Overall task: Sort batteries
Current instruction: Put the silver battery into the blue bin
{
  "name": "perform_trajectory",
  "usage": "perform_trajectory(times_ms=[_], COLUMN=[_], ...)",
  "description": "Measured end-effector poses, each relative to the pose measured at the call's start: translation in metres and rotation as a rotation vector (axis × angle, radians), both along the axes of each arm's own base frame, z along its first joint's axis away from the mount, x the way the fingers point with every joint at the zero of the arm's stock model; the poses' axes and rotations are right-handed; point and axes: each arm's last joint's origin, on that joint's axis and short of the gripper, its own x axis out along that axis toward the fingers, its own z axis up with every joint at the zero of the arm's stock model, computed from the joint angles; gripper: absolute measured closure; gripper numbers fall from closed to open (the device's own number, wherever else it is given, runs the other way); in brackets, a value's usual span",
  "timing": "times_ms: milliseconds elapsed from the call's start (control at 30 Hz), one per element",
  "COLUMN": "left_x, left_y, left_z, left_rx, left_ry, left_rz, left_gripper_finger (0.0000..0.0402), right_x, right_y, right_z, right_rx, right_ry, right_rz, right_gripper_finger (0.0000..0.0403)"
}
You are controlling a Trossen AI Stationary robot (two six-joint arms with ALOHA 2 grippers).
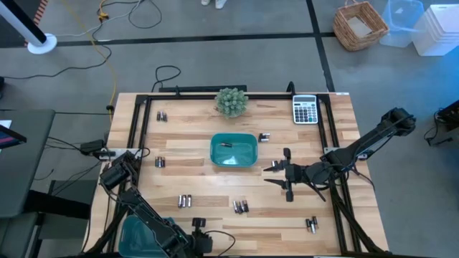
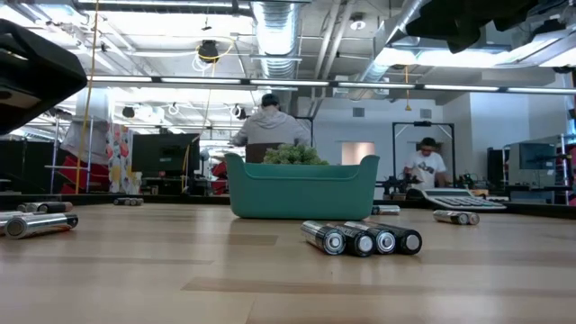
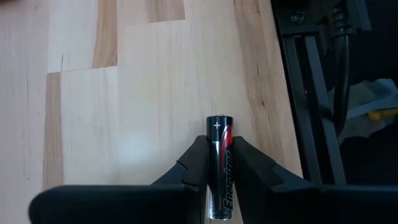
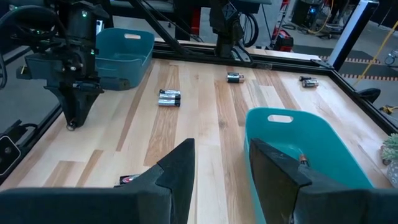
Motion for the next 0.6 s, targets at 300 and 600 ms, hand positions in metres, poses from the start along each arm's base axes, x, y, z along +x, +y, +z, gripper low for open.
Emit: perform_trajectory(times_ms=[300,600], left_x=[0.0008,0.0027], left_y=[0.0018,0.0047], left_z=[0.0048,0.0051], left_rx=[0.011,0.046], left_ry=[-0.012,-0.022], left_rz=[-0.014,-0.022], left_gripper_finger=[0.0357,0.0357], right_x=[0.0,0.0], right_y=[0.0,0.0], right_z=[0.0,0.0], right_rx=[0.0,0.0], right_ry=[0.0,0.0], right_rz=[0.0,0.0], right_gripper_finger=[0.0235,0.0235])
